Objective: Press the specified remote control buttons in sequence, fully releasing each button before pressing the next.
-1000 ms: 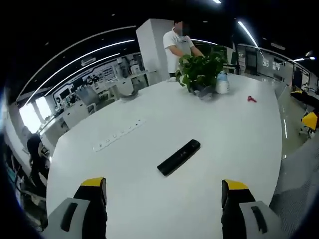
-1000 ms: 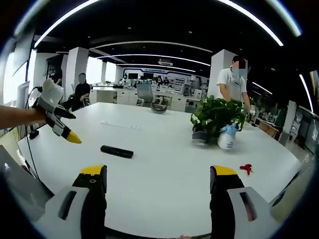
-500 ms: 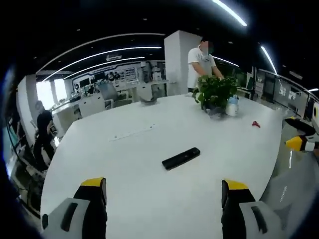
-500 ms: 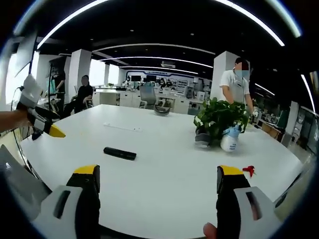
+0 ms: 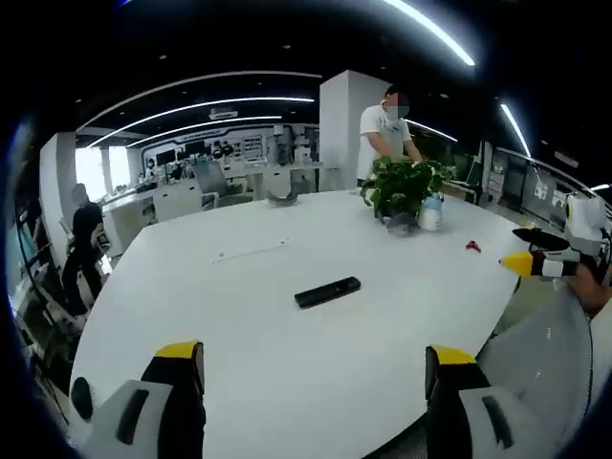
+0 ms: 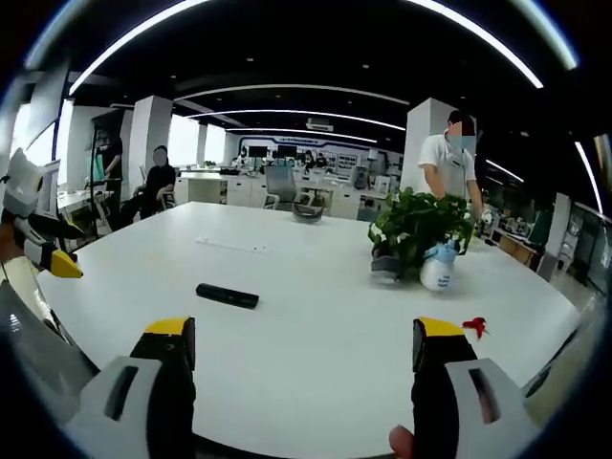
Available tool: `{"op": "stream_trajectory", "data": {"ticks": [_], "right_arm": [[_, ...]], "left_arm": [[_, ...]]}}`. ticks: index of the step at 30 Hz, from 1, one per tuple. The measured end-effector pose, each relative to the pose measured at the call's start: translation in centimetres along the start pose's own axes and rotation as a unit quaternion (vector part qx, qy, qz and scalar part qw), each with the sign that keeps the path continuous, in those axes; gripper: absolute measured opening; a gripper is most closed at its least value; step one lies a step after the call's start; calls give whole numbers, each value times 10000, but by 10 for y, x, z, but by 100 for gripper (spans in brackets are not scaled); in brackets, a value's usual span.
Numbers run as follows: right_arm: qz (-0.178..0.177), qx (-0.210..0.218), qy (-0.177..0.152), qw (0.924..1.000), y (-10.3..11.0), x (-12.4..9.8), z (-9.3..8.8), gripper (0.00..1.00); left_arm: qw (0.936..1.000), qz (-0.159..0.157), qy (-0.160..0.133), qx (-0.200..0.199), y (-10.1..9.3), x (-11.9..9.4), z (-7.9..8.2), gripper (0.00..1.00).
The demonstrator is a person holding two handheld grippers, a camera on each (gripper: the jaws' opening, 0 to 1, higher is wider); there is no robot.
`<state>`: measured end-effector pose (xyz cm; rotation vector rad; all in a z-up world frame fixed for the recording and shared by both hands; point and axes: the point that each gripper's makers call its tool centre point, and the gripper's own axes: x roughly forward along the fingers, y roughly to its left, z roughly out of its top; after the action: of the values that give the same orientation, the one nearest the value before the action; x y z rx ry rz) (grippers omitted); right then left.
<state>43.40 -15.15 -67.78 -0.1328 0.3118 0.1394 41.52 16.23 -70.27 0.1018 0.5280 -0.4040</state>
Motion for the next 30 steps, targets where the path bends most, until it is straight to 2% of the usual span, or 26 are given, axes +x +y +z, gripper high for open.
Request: {"op": "stream_trajectory", "data": {"ticks": [2,3,6,12,15,22,25,27,30], "right_arm": [[16,42,-17,10000,0,0,1,97],[19,39,-10,10000,0,0,0,97],[66,38,19,10000,2,0,0,98],[169,3,127,9998,5,2,-3,100],[118,-30,49,9999,3,1,0,100],[17,54,12,10000,0,1,0,98],[-42,97,123,9999,-4,2,-4,96],[-20,273,159,9995,-6,2,-5,96],[-44,287,124,9995,-6,1,-5,96]], "left_arm": [[9999,37,-51,-133,-3,-6,-4,100],[9996,96,-168,-223,-3,-8,-5,100],[9993,188,-171,-268,-2,-10,-12,100],[9969,494,-457,-409,8,-13,-8,100],[9947,736,-645,-306,14,-14,-6,100],[9925,1049,-635,-16,22,-12,-5,100],[9909,1196,-602,157,25,-13,-7,100],[9903,1217,-649,177,26,-14,-5,100],[9905,1239,-594,86,30,-12,-8,100]]}}
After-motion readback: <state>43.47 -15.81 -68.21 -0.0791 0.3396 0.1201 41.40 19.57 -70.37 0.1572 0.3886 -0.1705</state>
